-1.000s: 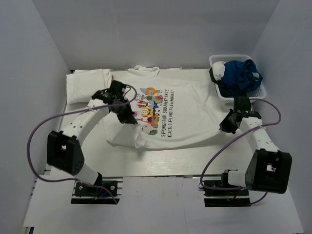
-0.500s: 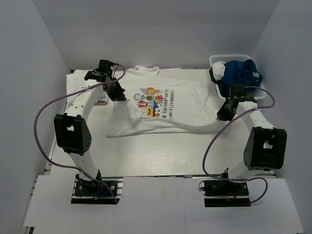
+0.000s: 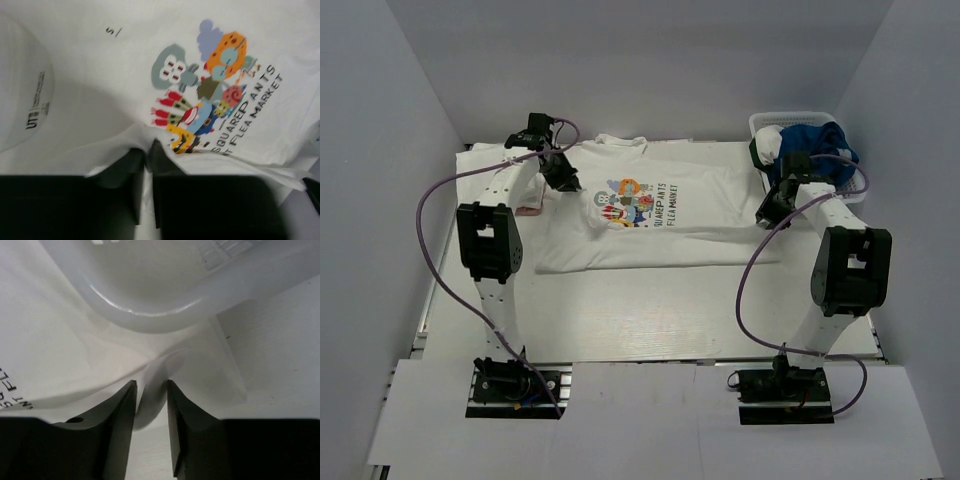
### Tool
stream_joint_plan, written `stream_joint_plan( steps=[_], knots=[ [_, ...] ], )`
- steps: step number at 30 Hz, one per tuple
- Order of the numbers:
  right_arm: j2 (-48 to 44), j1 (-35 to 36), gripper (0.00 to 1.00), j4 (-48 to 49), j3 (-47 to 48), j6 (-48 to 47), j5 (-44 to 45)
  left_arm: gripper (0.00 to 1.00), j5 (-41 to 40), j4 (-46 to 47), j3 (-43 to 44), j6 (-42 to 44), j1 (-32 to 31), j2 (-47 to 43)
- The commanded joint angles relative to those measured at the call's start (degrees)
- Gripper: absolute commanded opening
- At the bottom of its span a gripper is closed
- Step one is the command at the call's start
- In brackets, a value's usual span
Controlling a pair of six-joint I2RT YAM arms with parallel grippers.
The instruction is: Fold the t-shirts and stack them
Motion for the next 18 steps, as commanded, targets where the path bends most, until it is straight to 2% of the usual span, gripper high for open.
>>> stream_joint_plan(
  steps=[1,2,3,4,5,6,8,11,12,13,14,18],
  knots=[
    [0.87,0.43,0.42,0.20,3.77,-2.44,1.90,0.29,2.17,3.12,6.92,2.43,0.41,3.22],
    [0.70,0.43,0.43,0.29,4.47,-2.80,1.99,0.58,3.39,3.12,8.25,3.13,0.41,4.29],
    [0.35,0.51,0.57,0.12,4.65,-3.23,1.73,0.79,4.19,2.25,10.70,3.13,0.41,5.17],
    [0.00,2.08,0.67,-0.41,4.91,-4.37,1.90,0.92,4.72,2.24,10.72,4.87,0.41,5.79],
    [-1.22,2.44,0.72,-0.94,5.00,-4.90,1.90,0.96,4.73,1.63,10.72,5.41,0.41,5.79],
    [-1.76,3.06,0.90,-1.38,4.22,-5.26,2.16,1.00,4.73,1.62,8.90,5.42,0.41,4.83],
    [-4.99,3.50,0.90,-1.21,1.68,-5.35,1.73,1.00,2.72,1.62,4.77,6.03,0.41,0.64],
    [-8.95,4.73,0.90,1.52,-4.74,-5.35,-2.39,1.00,-0.27,3.81,-6.39,6.03,0.41,-6.14],
    [-10.19,5.34,0.90,3.17,-7.10,-5.09,-3.36,1.00,-1.07,4.69,-12.85,6.03,-0.20,-8.68],
    [-11.42,5.96,0.90,3.62,-9.65,-5.17,-3.55,1.00,-2.38,6.53,-16.05,5.08,-0.20,-14.02],
    [-12.39,6.48,0.90,4.24,-10.72,-5.26,-3.55,1.00,-2.39,7.59,-22.70,5.07,-0.81,-16.59],
    [-12.14,7.46,0.90,8.62,-14.94,-6.22,-3.20,1.00,0.42,15.76,-38.53,2.97,-0.04,-24.96]
  ],
)
